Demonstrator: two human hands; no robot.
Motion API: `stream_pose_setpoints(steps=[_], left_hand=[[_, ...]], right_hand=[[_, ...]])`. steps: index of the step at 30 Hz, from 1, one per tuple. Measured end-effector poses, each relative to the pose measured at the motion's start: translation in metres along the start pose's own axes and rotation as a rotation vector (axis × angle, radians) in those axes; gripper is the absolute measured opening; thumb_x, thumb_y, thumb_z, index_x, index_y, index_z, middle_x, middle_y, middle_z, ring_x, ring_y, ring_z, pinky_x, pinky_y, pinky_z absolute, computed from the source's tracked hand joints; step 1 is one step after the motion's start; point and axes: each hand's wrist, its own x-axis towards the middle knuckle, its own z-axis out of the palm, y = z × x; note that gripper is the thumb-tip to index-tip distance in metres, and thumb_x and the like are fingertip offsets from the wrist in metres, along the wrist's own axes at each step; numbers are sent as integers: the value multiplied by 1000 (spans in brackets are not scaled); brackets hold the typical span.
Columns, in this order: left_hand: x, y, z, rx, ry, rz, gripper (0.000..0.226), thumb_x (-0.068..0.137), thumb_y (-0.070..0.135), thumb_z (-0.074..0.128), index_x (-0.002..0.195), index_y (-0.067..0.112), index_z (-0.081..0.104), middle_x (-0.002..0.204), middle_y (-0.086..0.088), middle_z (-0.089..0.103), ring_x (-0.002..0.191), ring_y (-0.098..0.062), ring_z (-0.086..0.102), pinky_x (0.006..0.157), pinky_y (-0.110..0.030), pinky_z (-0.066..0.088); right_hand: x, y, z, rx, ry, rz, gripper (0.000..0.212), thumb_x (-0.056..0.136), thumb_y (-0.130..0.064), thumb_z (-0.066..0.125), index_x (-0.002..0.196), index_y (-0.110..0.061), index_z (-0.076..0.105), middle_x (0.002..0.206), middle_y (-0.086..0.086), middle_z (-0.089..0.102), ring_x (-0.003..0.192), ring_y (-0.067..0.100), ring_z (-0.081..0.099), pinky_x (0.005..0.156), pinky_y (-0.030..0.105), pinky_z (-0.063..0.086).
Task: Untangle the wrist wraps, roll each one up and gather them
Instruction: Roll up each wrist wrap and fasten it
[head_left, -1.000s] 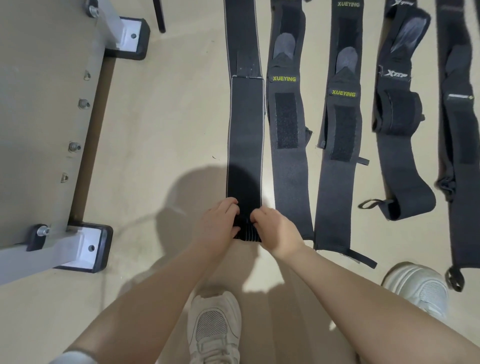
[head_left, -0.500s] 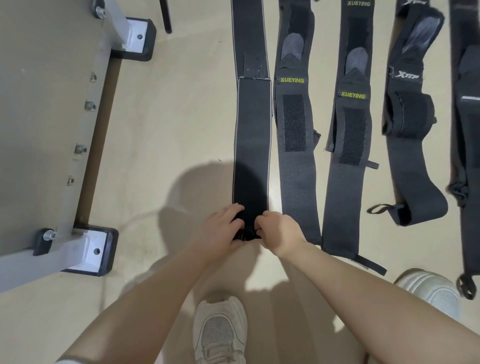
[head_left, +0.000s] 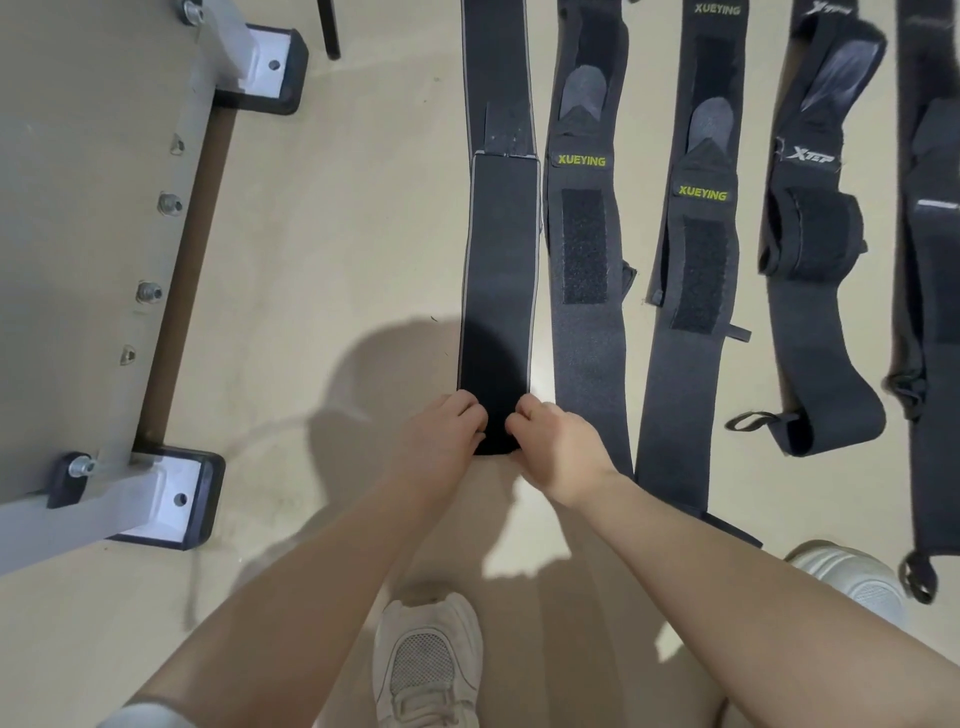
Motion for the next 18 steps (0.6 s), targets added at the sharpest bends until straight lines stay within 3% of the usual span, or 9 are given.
stream_pose_setpoints(steps=[2, 6, 9, 11, 13, 16, 18], left_hand=[[0, -5, 4, 5, 18, 48, 7, 76, 12, 65, 70, 12, 61, 80, 1, 62, 69, -20, 62, 51, -20, 39], [0, -9, -3, 49, -34, 74, 37, 83, 38, 43, 72, 12, 66, 85, 3, 66, 73, -16, 63, 58, -16, 42], [6, -10, -6, 38, -82, 106, 37, 86, 34, 43, 75, 8, 67, 88, -2, 65, 74, -21, 65, 59, -21, 47], [13, -5, -5, 4, -85, 19, 33, 95, 25, 46, 89, 1, 68, 106, -6, 61, 91, -23, 61, 74, -27, 44], [20, -3, -3, -27, -43, -89, 27, 98, 20, 47, 101, -1, 64, 121, -4, 52, 100, -20, 55, 79, -23, 37], [27, 1, -6, -111, 26, -184, 19, 94, 15, 51, 110, 7, 55, 119, -3, 49, 92, -17, 50, 73, -23, 33], [29, 2, -6, -123, 28, -208, 13, 94, 15, 50, 105, 11, 55, 111, -3, 50, 84, -16, 43, 71, -25, 30]], right_hand=[[6, -1, -3, 49, -27, 72, 22, 97, -18, 42, 115, -14, 55, 114, 2, 50, 94, 25, 55, 65, 28, 33], [16, 0, -15, 123, -96, 171, 23, 97, -18, 44, 117, -18, 55, 113, 4, 57, 97, 29, 58, 70, 30, 40], [15, 2, -20, 217, -49, 268, 17, 94, -22, 52, 106, -11, 48, 99, 8, 59, 91, 30, 56, 69, 33, 42], [14, 0, -24, 98, 43, 209, 12, 95, -21, 49, 100, -10, 48, 101, 7, 54, 94, 28, 52, 64, 32, 35], [12, -1, -21, 6, 127, 79, 11, 97, -17, 46, 95, -8, 52, 102, 7, 50, 94, 28, 50, 63, 31, 29], [15, -1, -20, -31, 89, -23, 15, 94, -20, 49, 98, -8, 57, 104, 7, 52, 99, 26, 49, 69, 29, 27], [19, 0, -20, -100, 136, -59, 11, 82, -13, 62, 92, -10, 59, 96, 5, 55, 92, 23, 53, 65, 27, 26]])
